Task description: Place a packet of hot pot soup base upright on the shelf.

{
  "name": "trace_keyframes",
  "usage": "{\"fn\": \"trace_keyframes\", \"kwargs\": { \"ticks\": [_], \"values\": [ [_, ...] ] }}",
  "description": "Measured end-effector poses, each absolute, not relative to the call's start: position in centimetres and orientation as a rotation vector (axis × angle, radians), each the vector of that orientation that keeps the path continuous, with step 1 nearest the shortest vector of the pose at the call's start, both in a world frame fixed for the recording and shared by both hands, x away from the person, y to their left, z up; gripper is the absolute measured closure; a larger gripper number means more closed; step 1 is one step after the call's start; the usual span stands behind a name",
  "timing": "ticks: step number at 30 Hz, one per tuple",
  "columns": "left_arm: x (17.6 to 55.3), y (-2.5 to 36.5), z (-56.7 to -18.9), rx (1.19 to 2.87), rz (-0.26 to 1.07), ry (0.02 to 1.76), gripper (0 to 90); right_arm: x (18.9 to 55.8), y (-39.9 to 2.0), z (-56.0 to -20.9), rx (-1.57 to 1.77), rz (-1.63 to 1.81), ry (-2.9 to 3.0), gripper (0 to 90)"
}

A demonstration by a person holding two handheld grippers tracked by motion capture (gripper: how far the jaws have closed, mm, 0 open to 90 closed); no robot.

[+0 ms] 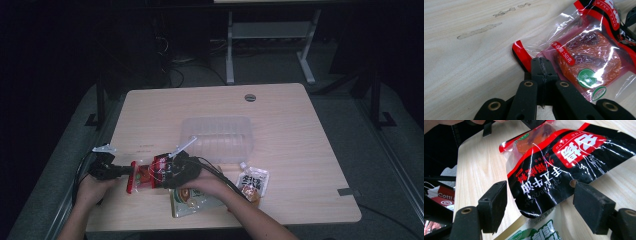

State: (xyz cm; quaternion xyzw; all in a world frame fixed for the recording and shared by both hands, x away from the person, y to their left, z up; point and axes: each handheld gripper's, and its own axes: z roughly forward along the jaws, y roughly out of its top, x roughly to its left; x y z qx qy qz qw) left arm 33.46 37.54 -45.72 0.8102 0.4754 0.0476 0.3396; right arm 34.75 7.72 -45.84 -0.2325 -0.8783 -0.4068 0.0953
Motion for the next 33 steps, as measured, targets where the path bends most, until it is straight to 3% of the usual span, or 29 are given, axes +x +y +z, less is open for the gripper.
{"fn": "trace_keyframes", "kwargs": {
  "ticks": [33],
  "values": [
    [33.6, 38.7, -45.9, 2.092, 0.075, 1.207, 90.0, 34.8, 8.6, -46.1, -0.643, -1.123, -2.614, 25.2]
  ]
}}
